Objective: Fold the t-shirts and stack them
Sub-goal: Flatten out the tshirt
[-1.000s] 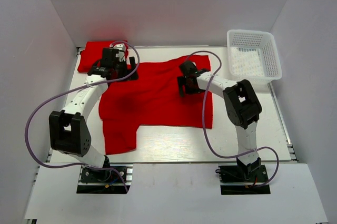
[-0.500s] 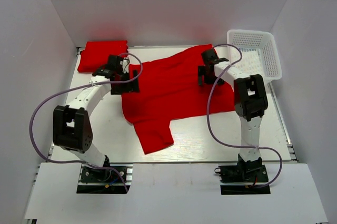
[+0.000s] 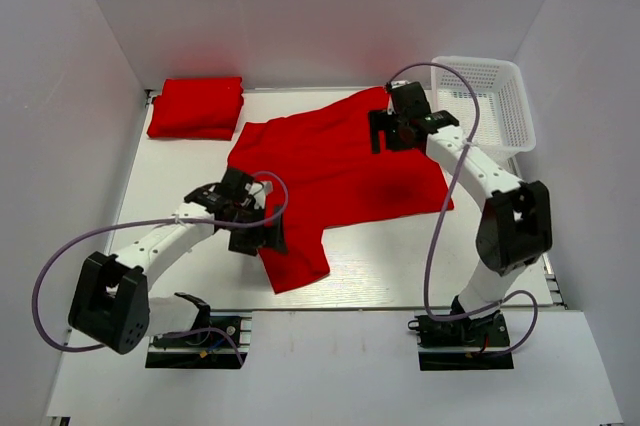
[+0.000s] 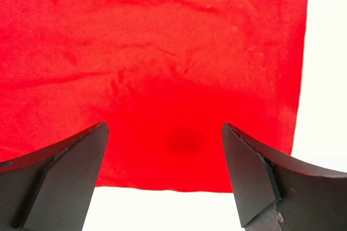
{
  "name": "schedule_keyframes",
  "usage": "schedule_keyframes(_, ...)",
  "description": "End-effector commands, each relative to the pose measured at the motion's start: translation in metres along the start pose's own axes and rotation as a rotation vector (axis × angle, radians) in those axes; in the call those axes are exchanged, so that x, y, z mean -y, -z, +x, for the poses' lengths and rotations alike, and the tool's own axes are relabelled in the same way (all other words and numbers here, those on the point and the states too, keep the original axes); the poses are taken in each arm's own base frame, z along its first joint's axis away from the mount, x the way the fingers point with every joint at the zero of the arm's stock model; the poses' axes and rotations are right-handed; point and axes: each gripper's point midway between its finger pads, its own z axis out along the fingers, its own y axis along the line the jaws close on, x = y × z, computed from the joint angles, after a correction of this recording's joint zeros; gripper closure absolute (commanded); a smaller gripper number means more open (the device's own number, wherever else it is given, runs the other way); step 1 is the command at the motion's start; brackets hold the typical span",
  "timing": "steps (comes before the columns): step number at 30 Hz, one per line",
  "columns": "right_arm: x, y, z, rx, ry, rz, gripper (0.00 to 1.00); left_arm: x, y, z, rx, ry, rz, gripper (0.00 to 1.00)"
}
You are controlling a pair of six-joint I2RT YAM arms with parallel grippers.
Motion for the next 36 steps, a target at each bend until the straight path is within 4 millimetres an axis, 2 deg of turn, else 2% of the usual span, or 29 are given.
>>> schedule_keyframes(1, 0.007, 0.014, 0.000, 0.034, -0.015, 0.042, 0.10, 0.021, -0.001, 0.023, -0.045, 0.003, 0.049, 0.00)
schedule_keyframes(2, 0.009, 0.018, 0.005, 0.035, -0.040, 0.052, 0.10, 0.016, -0.003, 0.029, -0.059, 0.008, 0.018, 0.00)
schedule_keyframes(4, 0.014, 0.027, 0.007, 0.053, -0.058, 0.075, 0.10, 0.024, -0.007, 0.042, -0.092, -0.011, 0.023, 0.00)
schedule_keyframes(5, 0.021, 0.036, 0.009, 0.068, -0.087, 0.104, 0.10, 0.023, -0.010, 0.044, -0.103, -0.012, -0.001, 0.00)
schedule_keyframes(9, 0.037, 0.052, 0.015, 0.098, -0.149, 0.183, 0.10, 0.023, -0.019, 0.064, -0.167, -0.042, -0.066, 0.03)
schedule_keyframes(12, 0.043, 0.062, 0.018, 0.122, -0.179, 0.210, 0.10, 0.019, -0.024, 0.076, -0.187, -0.046, -0.121, 0.10)
schedule_keyframes(13, 0.045, 0.066, 0.016, 0.136, -0.190, 0.214, 0.10, 0.019, -0.026, 0.076, -0.183, -0.047, -0.130, 0.16)
schedule_keyframes(14, 0.045, 0.065, 0.019, 0.132, -0.192, 0.215, 0.10, 0.013, -0.030, 0.084, -0.211, -0.060, -0.157, 0.18)
schedule_keyframes(18, 0.045, 0.067, 0.024, 0.129, -0.208, 0.219, 0.10, 0.002, -0.040, 0.092, -0.247, -0.070, -0.247, 0.21)
schedule_keyframes(25, 0.050, 0.066, 0.036, 0.100, -0.204, 0.239, 0.10, -0.002, -0.057, 0.078, -0.194, -0.097, -0.300, 0.29)
schedule_keyframes(29, 0.057, 0.069, 0.050, 0.085, -0.215, 0.265, 0.10, -0.002, -0.061, 0.073, -0.166, -0.112, -0.307, 0.55)
schedule_keyframes(32, 0.061, 0.067, 0.075, 0.031, -0.242, 0.283, 0.10, -0.004, -0.061, 0.066, -0.139, -0.119, -0.328, 0.86)
schedule_keyframes(33, 0.063, 0.067, 0.079, 0.021, -0.246, 0.287, 0.10, -0.007, -0.062, 0.060, -0.115, -0.125, -0.358, 1.00)
schedule_keyframes(34, 0.063, 0.068, 0.082, 0.017, -0.254, 0.287, 0.10, -0.006, -0.059, 0.052, -0.091, -0.113, -0.377, 1.00)
schedule_keyframes(35, 0.066, 0.067, 0.097, -0.019, -0.262, 0.303, 0.10, -0.009, -0.052, 0.047, -0.072, -0.097, -0.404, 1.00)
schedule_keyframes(36, 0.067, 0.068, 0.101, -0.028, -0.269, 0.308, 0.10, -0.013, -0.047, 0.039, -0.031, -0.090, -0.449, 1.00)
